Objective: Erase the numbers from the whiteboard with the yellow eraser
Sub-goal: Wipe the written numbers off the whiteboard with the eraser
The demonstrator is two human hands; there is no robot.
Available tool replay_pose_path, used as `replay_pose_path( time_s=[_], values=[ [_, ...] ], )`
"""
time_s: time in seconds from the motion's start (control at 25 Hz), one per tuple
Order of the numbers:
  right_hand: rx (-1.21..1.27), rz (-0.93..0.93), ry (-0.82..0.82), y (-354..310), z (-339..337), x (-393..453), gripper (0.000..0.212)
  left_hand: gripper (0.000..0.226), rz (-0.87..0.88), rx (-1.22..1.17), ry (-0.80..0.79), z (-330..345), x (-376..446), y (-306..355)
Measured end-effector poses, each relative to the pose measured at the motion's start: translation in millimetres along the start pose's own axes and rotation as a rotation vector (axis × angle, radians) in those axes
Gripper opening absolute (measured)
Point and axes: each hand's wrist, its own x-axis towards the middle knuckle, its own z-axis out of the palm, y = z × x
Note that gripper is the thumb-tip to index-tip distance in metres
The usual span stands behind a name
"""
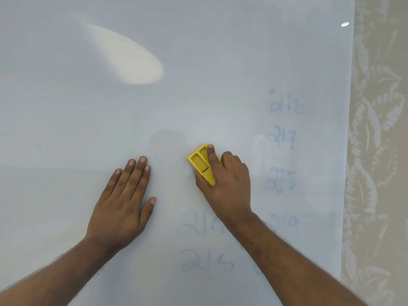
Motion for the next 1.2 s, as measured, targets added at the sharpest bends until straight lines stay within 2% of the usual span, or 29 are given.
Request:
replay_pose_path(
  time_s=[0.2, 0.44, 0.6, 0.8, 0.88, 1.2],
  values=[
    [-0.008, -0.046, -0.019, -8.0, -2.8, -29.0, 0.055, 0.068, 0.004, -0.015, 0.003, 1.1, -5.4, 0.0],
    [-0.040, -0.147, -0.129, 0.0, -13.8, -98.7, 0.055, 0.068, 0.003, -0.021, -0.010, 1.5, -21.4, 2.0],
    [-0.075, -0.233, -0.154, 7.0, -24.1, -98.5, 0.054, 0.067, -0.026, -0.020, -0.022, 2.5, -29.7, 5.3],
    [-0.049, -0.027, -0.081, -6.3, -12.1, -51.9, 0.056, 0.066, -0.068, -0.024, -0.012, 4.5, -34.5, 12.1],
    [-0.017, -0.014, -0.082, -17.8, -7.5, -50.4, 0.056, 0.067, -0.069, -0.032, -0.013, 5.0, -36.2, 12.5],
    [-0.029, -0.328, -0.186, -8.5, -16.6, -140.1, 0.051, 0.067, -0.070, -0.025, -0.024, 6.2, -42.0, 12.5]
  ],
)
